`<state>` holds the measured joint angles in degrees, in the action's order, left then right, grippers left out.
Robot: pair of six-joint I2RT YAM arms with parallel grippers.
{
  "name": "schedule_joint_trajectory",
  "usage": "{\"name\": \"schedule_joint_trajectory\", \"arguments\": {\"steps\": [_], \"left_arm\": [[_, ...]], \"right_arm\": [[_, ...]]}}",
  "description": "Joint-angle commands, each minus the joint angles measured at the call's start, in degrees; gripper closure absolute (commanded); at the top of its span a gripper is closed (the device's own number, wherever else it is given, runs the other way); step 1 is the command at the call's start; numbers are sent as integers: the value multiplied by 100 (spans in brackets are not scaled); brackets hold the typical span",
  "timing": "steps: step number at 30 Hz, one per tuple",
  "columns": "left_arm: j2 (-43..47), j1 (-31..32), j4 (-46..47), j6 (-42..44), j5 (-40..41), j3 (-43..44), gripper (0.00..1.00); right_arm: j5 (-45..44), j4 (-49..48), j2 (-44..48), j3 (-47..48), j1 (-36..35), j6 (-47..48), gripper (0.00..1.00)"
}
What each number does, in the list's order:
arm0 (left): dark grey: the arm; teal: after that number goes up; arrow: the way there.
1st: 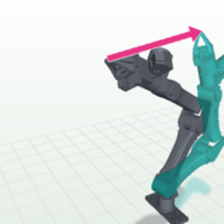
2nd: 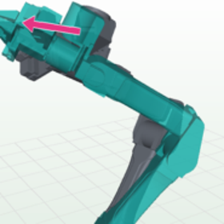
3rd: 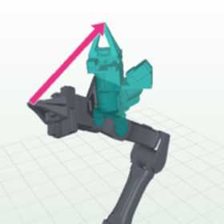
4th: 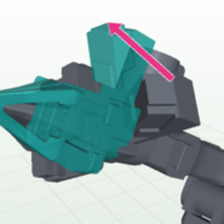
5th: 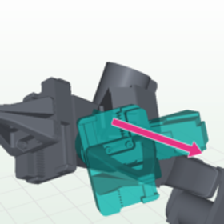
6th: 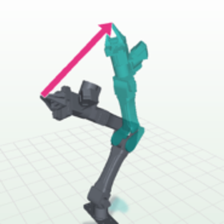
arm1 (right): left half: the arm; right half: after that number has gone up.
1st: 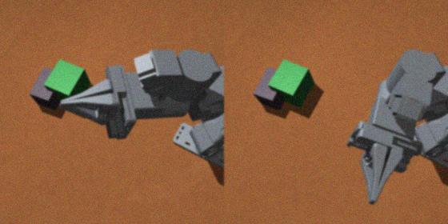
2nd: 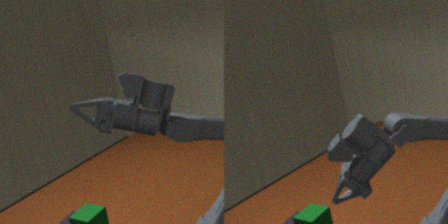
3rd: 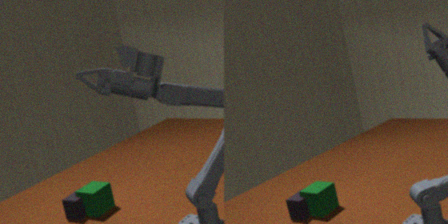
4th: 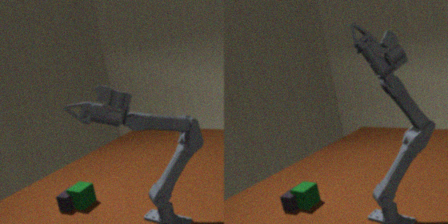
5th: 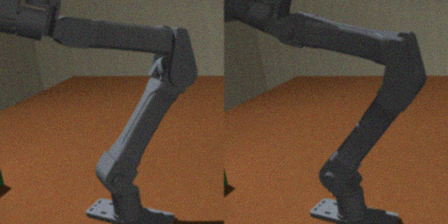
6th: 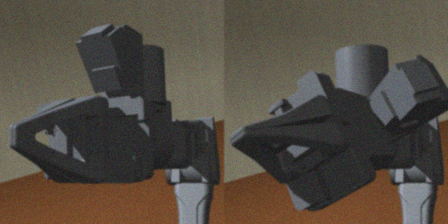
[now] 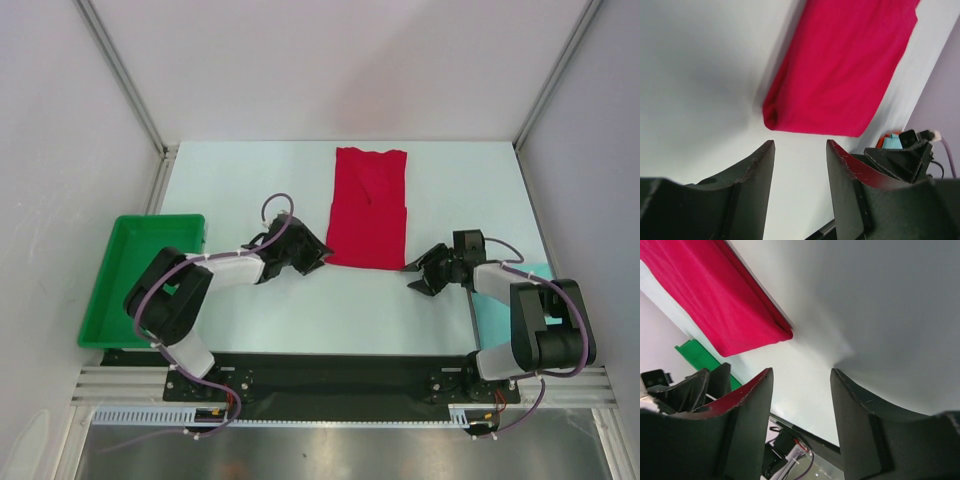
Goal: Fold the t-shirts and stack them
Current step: Fold the tshirt
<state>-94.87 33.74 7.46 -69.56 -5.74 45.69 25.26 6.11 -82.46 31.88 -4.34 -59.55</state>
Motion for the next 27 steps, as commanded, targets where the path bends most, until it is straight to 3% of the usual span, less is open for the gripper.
{"name": "schedule_joint_trajectory", "arguments": {"steps": [1, 11, 27], "left_arm": [[-128, 10, 167, -383, 275, -130, 49], [-312, 10, 220, -497, 205, -210, 43], [-673, -148, 405, -813, 126, -219, 53]], "right_arm": [[-135, -758, 133, -103, -76, -382, 46], [-399, -1375, -253, -358, -102, -742, 50], [-592, -1551, -569, -437, -208, -1006, 60]]}}
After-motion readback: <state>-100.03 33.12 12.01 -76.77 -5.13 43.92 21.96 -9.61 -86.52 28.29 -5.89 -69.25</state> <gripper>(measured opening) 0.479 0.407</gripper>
